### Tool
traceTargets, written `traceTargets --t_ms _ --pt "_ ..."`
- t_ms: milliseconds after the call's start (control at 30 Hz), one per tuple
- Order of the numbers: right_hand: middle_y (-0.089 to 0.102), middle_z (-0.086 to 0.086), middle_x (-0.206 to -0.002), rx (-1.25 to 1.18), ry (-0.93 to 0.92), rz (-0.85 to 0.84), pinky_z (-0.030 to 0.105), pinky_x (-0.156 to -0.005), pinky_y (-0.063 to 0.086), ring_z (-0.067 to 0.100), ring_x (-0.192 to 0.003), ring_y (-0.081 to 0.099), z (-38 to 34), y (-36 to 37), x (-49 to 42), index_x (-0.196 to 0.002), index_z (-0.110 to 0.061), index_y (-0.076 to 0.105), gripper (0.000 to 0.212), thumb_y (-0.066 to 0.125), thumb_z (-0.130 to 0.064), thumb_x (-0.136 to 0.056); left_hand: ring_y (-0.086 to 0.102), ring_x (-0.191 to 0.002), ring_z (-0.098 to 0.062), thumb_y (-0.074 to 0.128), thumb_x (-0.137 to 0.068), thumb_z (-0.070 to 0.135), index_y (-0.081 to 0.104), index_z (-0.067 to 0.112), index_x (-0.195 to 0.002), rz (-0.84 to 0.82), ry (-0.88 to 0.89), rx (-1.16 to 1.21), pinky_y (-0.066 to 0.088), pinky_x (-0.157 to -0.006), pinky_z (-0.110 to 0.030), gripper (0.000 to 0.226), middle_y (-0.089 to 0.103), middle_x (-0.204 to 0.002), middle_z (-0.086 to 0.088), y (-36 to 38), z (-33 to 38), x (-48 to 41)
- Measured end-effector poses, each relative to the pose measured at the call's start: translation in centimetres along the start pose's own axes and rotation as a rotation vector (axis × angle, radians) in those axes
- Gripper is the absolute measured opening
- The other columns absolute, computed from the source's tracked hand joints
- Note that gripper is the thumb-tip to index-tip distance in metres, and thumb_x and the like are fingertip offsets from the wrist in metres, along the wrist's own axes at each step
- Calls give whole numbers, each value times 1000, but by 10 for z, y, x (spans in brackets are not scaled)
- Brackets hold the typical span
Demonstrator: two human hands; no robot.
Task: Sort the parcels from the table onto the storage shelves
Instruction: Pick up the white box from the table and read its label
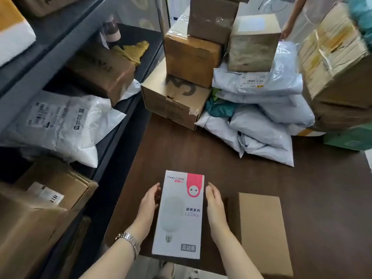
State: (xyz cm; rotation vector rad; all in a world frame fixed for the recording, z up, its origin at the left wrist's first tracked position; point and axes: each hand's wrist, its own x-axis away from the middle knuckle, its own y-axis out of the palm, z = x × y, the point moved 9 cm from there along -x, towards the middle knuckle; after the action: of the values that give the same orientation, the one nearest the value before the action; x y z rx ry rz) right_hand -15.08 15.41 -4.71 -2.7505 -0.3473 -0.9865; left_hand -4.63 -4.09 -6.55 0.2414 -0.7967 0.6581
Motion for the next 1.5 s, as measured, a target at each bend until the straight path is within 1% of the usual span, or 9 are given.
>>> traceTargets --t_ms 167,267,500,667,833,933,1067,1300,1500 --pt "82 -2 -108 -66 140 -104 24 -64 61 15 -91 80 24 26 2 -140 -29 43 54 61 -52 -94 71 -111 -37 56 -98 52 70 18 -120 -126 -93 15 56 -96 -54 43 71 -126 -17 19 -26 -7" --pt "82 -13 -93 -118 113 -97 20 -60 60 12 -83 81 13 30 5 -128 -34 49 37 59 -50 -96 76 -98 -31 58 -98 49 71 18 -114 -124 -37 35 61 -83 -47 37 75 -116 -16 23 -14 -3" --pt "81 -13 -95 -99 -68 -115 17 -59 59 11 -83 80 -58 30 7 -129 -33 56 36 56 -51 -98 70 -112 -33 56 -92 57 63 18 -128 -118 127 75 57 -97 -53 53 68 -127 -12 27 50 13" --pt "83 -8 -98 -213 -172 -160 21 -60 60 12 -82 81 -105 18 19 -133 -26 57 45 58 -50 -94 64 -124 -19 55 -85 73 62 40 -131 -91 303 12 47 -108 -56 57 64 -138 5 18 100 31" --pt "83 -3 -99 -296 -182 -186 26 -62 62 17 -84 81 -108 11 34 -130 -25 57 31 53 -40 -103 53 -137 -11 53 -88 73 56 67 -123 -142 348 -67 57 -94 -38 36 42 -159 11 24 118 47" --pt "83 -2 -98 -296 -205 -197 25 -61 61 16 -83 81 -111 8 40 -130 -23 58 32 52 -40 -103 50 -141 -23 50 -86 77 53 53 -139 -149 350 -71 48 -109 -58 58 46 -159 2 24 117 53" --pt "83 -5 -100 -246 -287 -197 24 -63 61 15 -85 81 -140 4 51 -132 -26 57 35 54 -43 -101 71 -119 -25 45 -96 63 54 33 -145 -173 410 3 55 -100 -55 58 70 -135 -4 30 137 71" --pt "82 -4 -103 -229 -491 -200 22 -66 60 13 -88 79 -219 -14 83 -127 -24 62 36 55 -46 -99 71 -117 -26 45 -92 64 58 26 -142 -169 567 42 55 -100 -51 64 73 -131 -5 45 203 114" --pt "74 11 -122 -245 -485 -199 42 -84 64 28 -103 76 -228 -25 101 -135 -23 56 61 57 -57 -85 76 -103 -15 48 -83 71 65 24 -133 -182 611 10 60 -70 -21 70 80 -108 13 52 216 133"
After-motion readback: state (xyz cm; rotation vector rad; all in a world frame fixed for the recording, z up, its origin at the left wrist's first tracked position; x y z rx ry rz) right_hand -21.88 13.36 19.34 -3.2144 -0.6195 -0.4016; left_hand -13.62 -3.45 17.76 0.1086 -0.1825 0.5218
